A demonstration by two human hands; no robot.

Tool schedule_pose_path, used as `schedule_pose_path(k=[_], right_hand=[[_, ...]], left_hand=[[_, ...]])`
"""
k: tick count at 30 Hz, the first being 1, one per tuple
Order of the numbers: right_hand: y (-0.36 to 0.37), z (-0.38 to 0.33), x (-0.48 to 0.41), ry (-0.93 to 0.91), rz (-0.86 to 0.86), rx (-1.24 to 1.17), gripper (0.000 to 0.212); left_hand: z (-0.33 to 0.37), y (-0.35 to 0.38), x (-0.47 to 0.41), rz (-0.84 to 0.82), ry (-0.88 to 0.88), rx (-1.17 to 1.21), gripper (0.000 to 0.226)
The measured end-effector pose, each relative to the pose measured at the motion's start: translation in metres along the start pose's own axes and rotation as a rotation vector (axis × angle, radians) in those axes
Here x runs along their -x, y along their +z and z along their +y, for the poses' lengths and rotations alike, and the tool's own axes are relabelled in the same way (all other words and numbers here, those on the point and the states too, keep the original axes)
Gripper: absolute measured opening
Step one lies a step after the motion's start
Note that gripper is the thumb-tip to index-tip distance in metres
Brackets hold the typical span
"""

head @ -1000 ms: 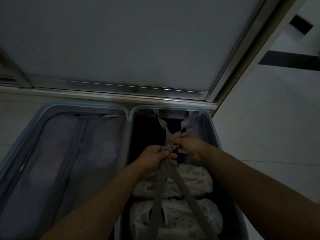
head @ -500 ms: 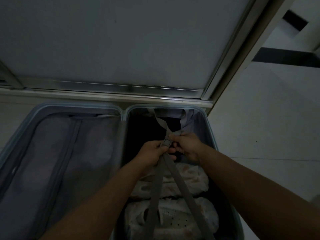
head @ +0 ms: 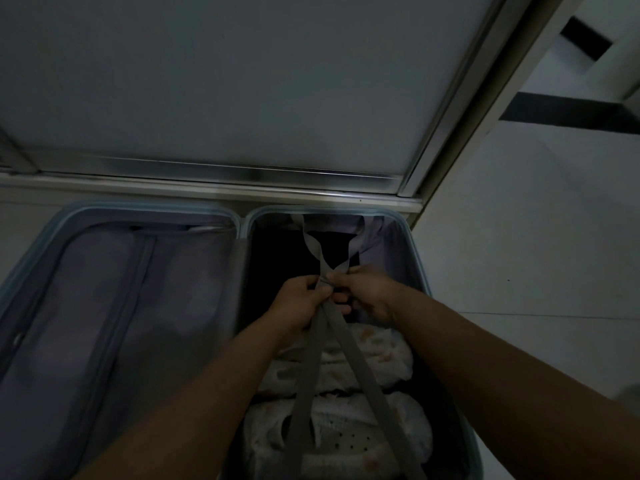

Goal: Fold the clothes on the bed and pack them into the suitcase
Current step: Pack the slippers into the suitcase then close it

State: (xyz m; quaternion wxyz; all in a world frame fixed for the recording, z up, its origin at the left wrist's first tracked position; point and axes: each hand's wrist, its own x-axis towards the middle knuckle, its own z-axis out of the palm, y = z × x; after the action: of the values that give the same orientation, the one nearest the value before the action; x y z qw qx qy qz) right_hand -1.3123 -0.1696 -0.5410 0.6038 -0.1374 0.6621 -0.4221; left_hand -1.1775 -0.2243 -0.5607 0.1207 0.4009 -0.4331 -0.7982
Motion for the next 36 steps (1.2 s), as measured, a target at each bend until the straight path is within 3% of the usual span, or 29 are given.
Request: schedule_pose_path(k=[5,9,11,13,15,18,22,25,31,36], right_hand=[[0.001,-0.001,-0.002,0.035,0.007,0.15,0.024],[0.009,-0.005,-0.01,-0.165,0.281,0.77,0.029],[0.022,-0.013,-0.007,-0.26,0.393,0.906,0.026],[0.037,-0.021,-0.008,-0.364,0.472,0.971,0.041],[0.055,-0.034,-0.013,-0.467,0.447,0.998,0.035],[0.085,-0.055,-0.026,-0.574,0.298,0.984,0.017],[0.123,-0.074,-0.048,-0.611,0.181,0.998,0.019],[0.147,-0.085,-0.071,-0.607,0.156,1.054,0.021],[0.17,-0.096,-0.118,-0.693,0.236,1.429,0.028],[0.176,-0.089,-0.14,-0.773,0.279,1.723,0.033]], left_hand=[[0.001,-0.003,-0.001,0.007,0.005,-0.101,0.022],[0.003,-0.005,0.008,-0.089,-0.046,-0.361,0.017],[0.011,-0.013,0.009,-0.1,-0.085,-0.42,0.01],[0.026,-0.028,0.009,-0.093,-0.139,-0.44,0.019],[0.048,-0.048,0.008,-0.028,-0.124,-0.503,0.029],[0.083,-0.085,0.004,0.17,0.074,-0.69,0.029],[0.111,-0.135,-0.008,0.379,0.308,-1.007,0.023],[0.116,-0.163,-0.021,0.367,0.372,-1.088,0.025],[0.099,-0.2,-0.048,0.3,0.445,-1.223,0.032],[0.083,-0.218,-0.056,0.374,0.467,-1.243,0.035]])
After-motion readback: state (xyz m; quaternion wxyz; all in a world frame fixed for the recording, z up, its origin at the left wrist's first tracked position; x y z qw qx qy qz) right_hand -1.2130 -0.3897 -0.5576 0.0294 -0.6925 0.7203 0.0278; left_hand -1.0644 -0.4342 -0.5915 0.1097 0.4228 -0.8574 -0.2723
